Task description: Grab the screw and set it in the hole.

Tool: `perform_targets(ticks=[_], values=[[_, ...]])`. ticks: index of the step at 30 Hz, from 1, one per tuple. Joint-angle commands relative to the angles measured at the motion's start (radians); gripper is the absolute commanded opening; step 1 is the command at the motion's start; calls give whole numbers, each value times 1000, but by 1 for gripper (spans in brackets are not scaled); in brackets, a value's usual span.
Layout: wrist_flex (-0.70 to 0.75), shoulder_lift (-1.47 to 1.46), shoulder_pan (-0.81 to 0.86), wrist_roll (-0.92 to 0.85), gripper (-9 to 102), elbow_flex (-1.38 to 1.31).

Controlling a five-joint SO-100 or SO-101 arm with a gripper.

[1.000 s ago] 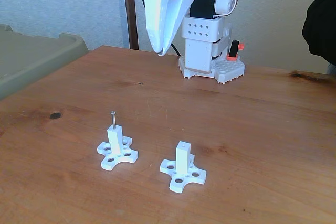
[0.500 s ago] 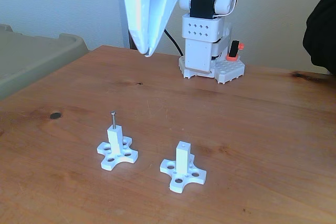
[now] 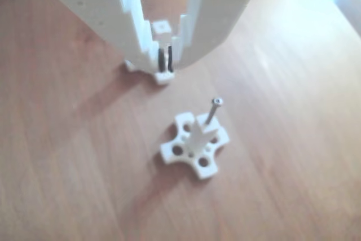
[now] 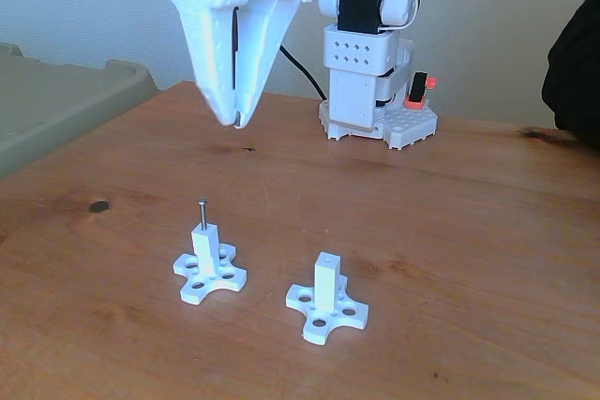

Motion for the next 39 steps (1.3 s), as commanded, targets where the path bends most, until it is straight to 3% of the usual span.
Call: perform_targets(ticks=[1,39], values=[[-5,-2,5,-2,3,-100],[6,-284,-9,5,8,-298]])
